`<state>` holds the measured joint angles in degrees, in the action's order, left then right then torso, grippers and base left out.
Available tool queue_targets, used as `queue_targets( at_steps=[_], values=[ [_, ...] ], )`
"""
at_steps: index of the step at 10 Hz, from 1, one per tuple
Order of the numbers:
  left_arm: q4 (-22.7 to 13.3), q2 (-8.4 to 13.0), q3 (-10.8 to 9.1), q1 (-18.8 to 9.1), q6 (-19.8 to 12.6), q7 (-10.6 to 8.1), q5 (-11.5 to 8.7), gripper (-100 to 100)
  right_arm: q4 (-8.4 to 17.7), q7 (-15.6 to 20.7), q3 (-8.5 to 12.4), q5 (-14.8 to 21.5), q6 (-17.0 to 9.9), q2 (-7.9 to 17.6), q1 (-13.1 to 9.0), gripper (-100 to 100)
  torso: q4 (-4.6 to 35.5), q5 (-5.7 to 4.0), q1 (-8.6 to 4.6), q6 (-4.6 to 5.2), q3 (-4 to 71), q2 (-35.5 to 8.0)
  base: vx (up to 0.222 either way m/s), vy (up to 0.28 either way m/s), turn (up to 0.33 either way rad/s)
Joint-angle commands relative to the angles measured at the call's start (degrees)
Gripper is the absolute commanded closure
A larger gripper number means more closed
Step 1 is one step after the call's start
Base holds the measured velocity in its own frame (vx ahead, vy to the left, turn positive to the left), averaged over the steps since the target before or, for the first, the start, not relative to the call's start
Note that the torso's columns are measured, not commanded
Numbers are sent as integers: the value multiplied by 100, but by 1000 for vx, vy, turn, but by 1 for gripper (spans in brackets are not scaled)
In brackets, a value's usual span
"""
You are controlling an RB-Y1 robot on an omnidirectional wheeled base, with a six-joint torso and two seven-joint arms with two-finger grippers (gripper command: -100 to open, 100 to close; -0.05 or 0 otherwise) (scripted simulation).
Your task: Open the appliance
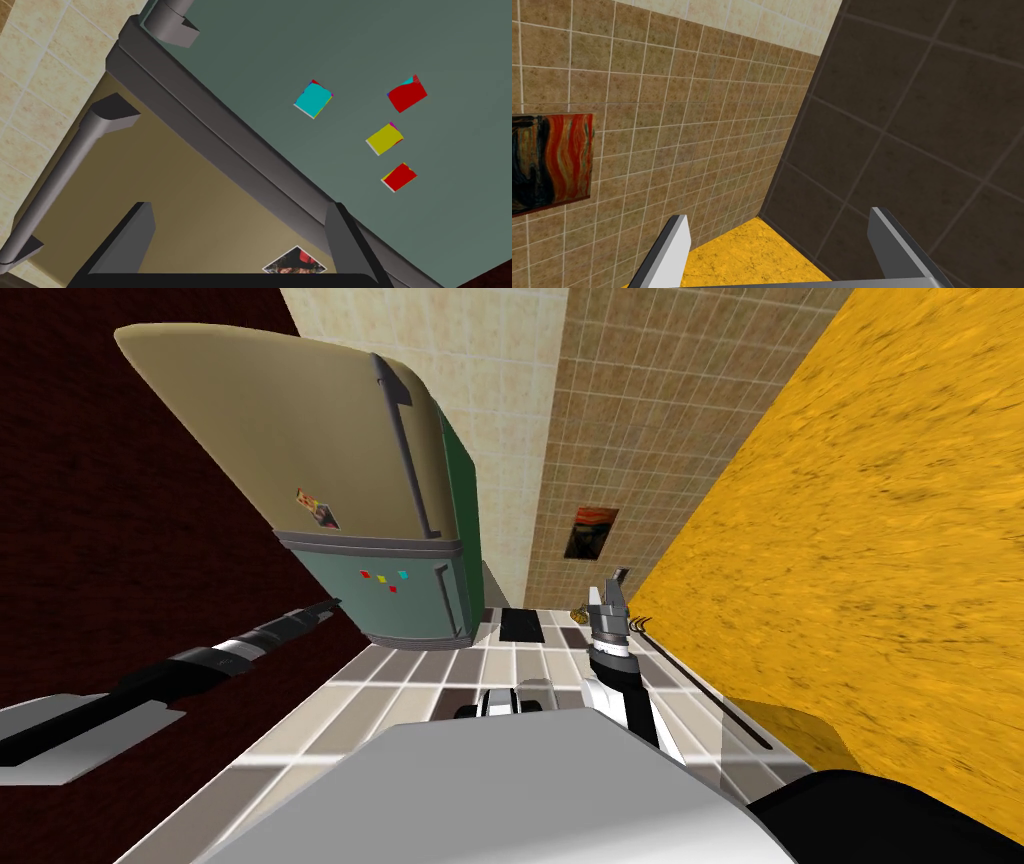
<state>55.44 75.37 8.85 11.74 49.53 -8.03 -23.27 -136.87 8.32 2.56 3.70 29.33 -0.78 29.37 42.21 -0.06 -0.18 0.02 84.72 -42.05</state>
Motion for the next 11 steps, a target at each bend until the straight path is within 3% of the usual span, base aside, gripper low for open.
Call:
queue_targets(
  at_steps=[1, 11],
  values=[
    [-201, -285, -42, -180, -188, 247, 225, -100, 0, 0, 0, 0, 0, 0, 0, 0, 2, 2, 5, -1, -4, -6, 198, -125, -154],
    [-768, -1204, -229, -649, -756, 1047, 902, -100, 0, 0, 0, 0, 0, 0, 0, 0, 8, 4, 17, -3, -16, -26, 160, -100, -122]
  ],
)
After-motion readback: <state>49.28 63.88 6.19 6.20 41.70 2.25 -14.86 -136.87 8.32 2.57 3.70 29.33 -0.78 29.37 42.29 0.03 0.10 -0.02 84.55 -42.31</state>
